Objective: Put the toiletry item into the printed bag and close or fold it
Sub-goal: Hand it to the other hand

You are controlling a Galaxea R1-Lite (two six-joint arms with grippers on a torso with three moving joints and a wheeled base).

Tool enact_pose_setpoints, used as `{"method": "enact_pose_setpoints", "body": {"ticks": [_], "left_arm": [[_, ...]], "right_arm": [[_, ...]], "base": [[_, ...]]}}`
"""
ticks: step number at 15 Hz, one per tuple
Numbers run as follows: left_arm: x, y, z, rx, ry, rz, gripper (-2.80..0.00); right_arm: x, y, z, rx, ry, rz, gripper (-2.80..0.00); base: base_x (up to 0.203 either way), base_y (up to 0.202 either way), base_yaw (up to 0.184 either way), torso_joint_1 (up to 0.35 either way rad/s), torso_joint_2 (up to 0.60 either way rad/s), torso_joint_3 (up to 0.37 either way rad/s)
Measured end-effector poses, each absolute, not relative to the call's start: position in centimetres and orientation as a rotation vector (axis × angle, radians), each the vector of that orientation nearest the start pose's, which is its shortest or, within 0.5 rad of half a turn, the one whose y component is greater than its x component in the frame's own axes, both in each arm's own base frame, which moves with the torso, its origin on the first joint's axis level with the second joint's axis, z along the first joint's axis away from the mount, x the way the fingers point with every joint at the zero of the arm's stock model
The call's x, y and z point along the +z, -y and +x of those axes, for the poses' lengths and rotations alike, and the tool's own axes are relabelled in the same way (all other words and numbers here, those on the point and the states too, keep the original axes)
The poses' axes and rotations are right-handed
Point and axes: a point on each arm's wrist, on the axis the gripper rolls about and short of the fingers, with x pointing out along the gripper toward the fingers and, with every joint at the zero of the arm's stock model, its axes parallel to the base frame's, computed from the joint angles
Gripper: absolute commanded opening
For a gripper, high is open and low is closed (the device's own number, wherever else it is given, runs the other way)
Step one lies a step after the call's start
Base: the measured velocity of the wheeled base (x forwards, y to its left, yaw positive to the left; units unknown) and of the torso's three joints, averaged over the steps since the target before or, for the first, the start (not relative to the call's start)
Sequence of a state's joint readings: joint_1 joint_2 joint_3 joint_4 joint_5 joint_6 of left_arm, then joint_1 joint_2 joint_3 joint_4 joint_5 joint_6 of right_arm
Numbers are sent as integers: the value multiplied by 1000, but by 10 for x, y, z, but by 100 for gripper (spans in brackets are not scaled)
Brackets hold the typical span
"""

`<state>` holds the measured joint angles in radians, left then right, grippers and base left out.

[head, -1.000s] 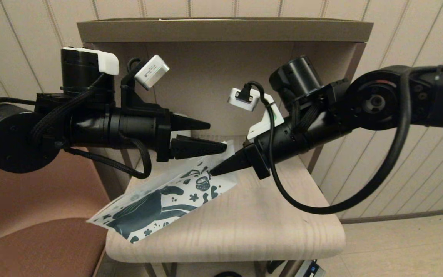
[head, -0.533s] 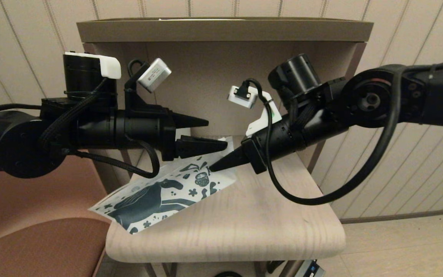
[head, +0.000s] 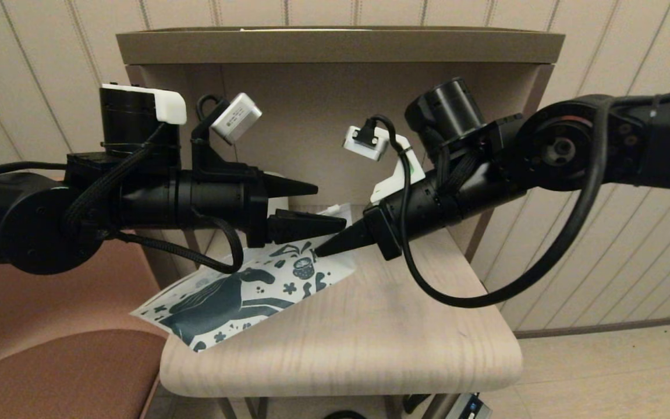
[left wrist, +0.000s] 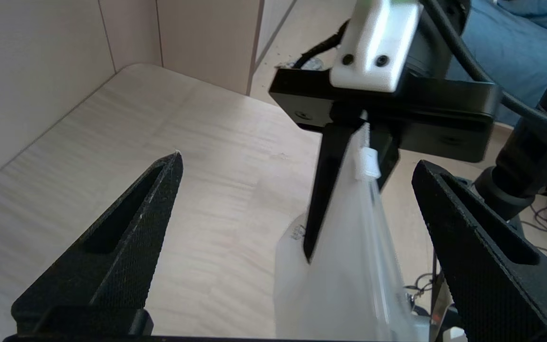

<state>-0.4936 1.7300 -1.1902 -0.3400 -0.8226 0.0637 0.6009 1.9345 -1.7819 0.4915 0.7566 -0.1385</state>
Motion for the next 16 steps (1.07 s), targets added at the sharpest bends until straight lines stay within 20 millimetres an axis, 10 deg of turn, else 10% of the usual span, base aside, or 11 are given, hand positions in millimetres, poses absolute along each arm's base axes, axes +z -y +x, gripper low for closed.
{"method": "enact_pose_setpoints", "body": {"ticks": [13,14,16], "left_arm": [[250,174,280,-1330,-175,22,0],[250,174,280,-1329,-176,23,-280],[249,174,280,-1331,-180,22,-280]], "right_arm": [[268,-223,294,1358,-608,-60,-280],[268,-223,294,1357,-607,-60,-280],[269,-223,294,1358,-606,-60,-280]], "base": [[0,0,0,0,0,0],[0,0,0,0,0,0],[0,0,0,0,0,0]]}}
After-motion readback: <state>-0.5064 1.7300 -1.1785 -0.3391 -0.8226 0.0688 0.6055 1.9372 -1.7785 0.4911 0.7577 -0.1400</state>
